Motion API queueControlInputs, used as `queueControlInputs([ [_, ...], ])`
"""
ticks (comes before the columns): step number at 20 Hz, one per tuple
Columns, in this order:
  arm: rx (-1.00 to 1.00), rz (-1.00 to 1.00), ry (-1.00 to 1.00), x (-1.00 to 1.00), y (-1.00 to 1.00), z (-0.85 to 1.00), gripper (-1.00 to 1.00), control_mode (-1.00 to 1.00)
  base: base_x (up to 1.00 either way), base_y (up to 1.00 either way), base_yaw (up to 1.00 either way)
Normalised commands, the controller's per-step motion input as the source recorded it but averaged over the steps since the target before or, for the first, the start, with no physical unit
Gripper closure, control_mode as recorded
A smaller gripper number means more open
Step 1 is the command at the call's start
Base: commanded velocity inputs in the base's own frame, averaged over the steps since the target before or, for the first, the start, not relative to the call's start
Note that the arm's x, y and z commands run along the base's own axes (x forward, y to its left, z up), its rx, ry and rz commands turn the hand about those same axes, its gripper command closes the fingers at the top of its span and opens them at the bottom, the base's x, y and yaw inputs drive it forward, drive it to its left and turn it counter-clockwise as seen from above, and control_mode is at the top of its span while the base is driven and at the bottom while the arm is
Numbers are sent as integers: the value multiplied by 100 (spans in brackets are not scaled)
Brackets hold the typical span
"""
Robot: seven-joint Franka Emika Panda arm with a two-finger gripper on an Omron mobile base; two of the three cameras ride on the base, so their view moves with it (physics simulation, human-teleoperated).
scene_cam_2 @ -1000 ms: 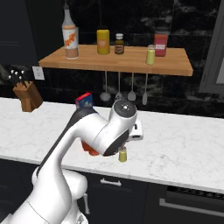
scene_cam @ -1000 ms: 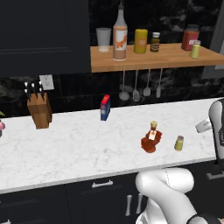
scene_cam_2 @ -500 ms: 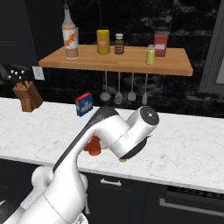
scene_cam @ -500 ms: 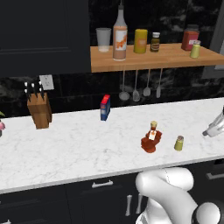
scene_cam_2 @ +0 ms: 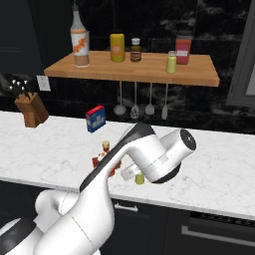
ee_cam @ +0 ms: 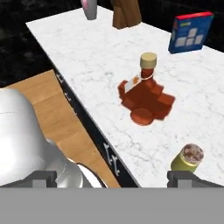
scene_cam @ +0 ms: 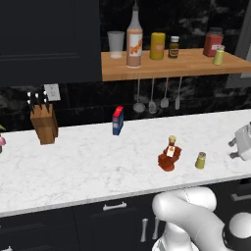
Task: Put the shaker and condiment bottle from the counter next to their counterparts in the cabinet.
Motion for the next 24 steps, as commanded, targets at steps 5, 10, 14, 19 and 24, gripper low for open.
queueControlInputs([
  [5, 1, 27, -10, 0, 0, -20, -100, -100, 0, 0, 0],
  [10, 0, 21, -10, 0, 1, -20, -100, -100, 0, 0, 0],
  [14, 0, 17, -8, 1, 18, -33, -100, -100, 0, 0, 0],
  [19, 0, 10, -4, 26, 12, -31, -100, -100, 0, 0, 0],
  [24, 0, 6, 0, 53, 2, -23, -100, -100, 0, 0, 0],
])
